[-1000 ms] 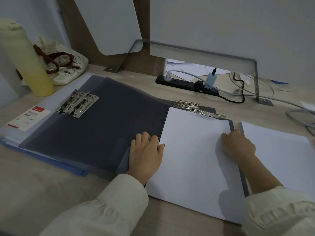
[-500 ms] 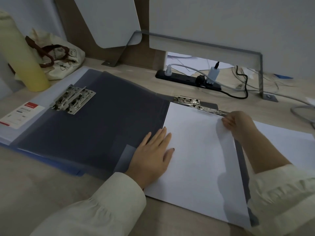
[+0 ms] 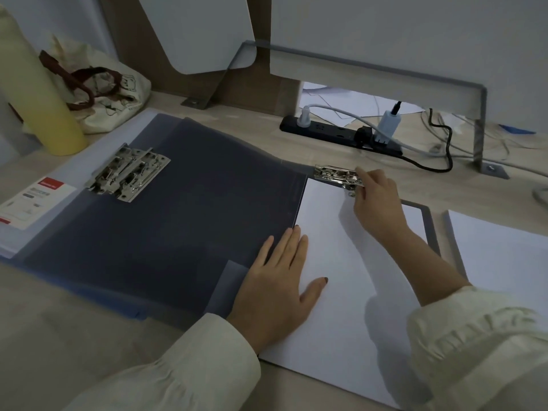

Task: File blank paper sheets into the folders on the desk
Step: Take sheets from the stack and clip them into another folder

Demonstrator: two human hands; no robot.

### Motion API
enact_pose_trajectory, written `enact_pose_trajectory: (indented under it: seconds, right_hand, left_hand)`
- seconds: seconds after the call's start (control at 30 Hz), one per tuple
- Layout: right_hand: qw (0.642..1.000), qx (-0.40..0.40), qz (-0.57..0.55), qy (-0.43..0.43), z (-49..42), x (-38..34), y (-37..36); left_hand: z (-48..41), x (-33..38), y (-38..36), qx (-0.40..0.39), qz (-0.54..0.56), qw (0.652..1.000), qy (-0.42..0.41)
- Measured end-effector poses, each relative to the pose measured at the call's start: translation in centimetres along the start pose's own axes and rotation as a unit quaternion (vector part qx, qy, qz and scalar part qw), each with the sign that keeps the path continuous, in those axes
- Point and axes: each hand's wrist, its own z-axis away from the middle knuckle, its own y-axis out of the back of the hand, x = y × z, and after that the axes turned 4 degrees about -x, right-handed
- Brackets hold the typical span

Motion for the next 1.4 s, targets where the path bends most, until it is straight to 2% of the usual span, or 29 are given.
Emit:
enact_pose_trajectory:
  seconds: [0.27,0.4,0.57,0.67,0.77,0.87,0.93,1.0,1.07,1.1,1.33,1.4]
  right_hand:
    - [0.997,-0.036,0.062,0.037,1.1,-0.3,-1.3]
    - [0.994,-0.054,0.088,0.034,1.2,-1.0,-0.9]
    - [0.990,-0.142,0.021,-0.015,2.4,-1.3,1.4]
    - [0.984,-0.166,-0.037,-0.050,5.2,0.3,5.1]
    - [0.975,-0.185,-0.046,-0.110,9.2,3.6,9.6]
    - [0.974,-0.164,-0.010,-0.157,13.0,7.4,12.6]
    - [0.973,-0.137,0.007,-0.185,14.8,9.4,13.4]
    - [0.971,-0.120,0.025,-0.206,16.2,10.8,13.5]
    - [0.970,-0.114,0.045,-0.209,17.1,11.6,13.2]
    - [0.971,-0.110,0.052,-0.207,17.4,11.8,12.9]
    - [0.974,-0.101,0.085,-0.186,17.5,12.6,12.4]
    - [0.974,-0.098,0.083,-0.185,17.4,12.8,12.4]
  left_hand:
    - [0.0,0.0,0.1,-0.004,0.007,1.000,-0.001]
    - [0.0,0.0,0.5,-0.041,0.010,0.999,0.007]
    - [-0.4,0.4,1.7,-0.096,0.002,0.994,0.045]
    - [-0.2,0.7,1.8,-0.124,-0.032,0.991,0.026]
    - [0.4,2.5,3.8,-0.167,-0.021,0.984,0.058]
    - [1.1,6.7,5.8,-0.133,0.097,0.986,0.007]
    - [1.5,10.7,6.7,-0.137,0.269,0.953,-0.005]
    - [1.3,14.7,6.9,-0.203,0.440,0.874,0.004]
    - [0.6,17.8,6.3,-0.270,0.543,0.795,0.028]
    - [0.2,19.0,5.9,-0.289,0.571,0.767,0.046]
    - [-4.0,21.4,3.6,-0.257,0.643,0.695,0.192]
    - [-5.4,21.3,2.8,-0.262,0.644,0.685,0.218]
